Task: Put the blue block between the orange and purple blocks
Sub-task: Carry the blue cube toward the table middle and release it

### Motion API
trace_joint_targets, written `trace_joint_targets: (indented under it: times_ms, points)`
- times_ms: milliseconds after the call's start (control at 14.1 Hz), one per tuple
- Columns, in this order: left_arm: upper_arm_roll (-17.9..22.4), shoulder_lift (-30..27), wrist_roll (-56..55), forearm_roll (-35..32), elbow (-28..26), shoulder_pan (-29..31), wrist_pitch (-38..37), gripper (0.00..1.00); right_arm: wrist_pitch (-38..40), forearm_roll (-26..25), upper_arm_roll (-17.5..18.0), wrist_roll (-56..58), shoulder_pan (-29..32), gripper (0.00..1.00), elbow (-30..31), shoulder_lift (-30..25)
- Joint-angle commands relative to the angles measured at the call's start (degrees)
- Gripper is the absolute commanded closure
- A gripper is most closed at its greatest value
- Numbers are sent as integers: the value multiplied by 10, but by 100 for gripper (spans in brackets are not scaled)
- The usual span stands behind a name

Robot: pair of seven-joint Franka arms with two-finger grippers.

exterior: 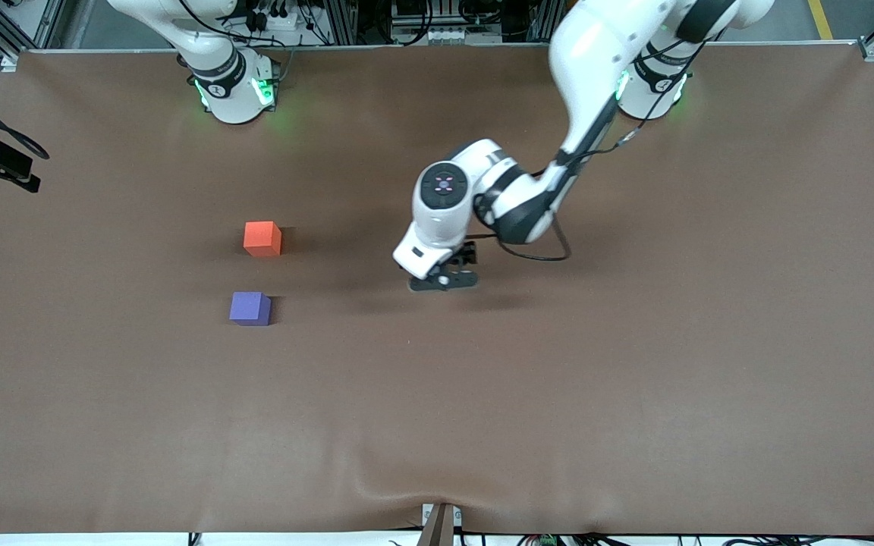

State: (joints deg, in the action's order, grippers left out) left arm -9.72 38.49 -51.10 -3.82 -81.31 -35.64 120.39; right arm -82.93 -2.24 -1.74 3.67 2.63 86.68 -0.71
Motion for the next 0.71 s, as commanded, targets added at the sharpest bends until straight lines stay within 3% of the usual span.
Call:
trace_joint_targets:
  times_ms: [0, 142, 354, 638]
  points:
    - [-10, -74, 39, -3, -22, 64, -69, 0, -1, 9, 3, 5, 7, 0, 10, -12]
    - [-11, -107, 101, 8, -29, 116, -102, 0, 0, 9, 3, 5, 5, 0, 9, -11]
    - [-10, -163, 301, 13, -76, 209, -189, 0, 1, 9, 5, 5, 1, 0, 8, -7]
    - [-8, -230, 588, 3, -155, 360, -194, 0, -3, 9, 5, 5, 3, 0, 8, -5]
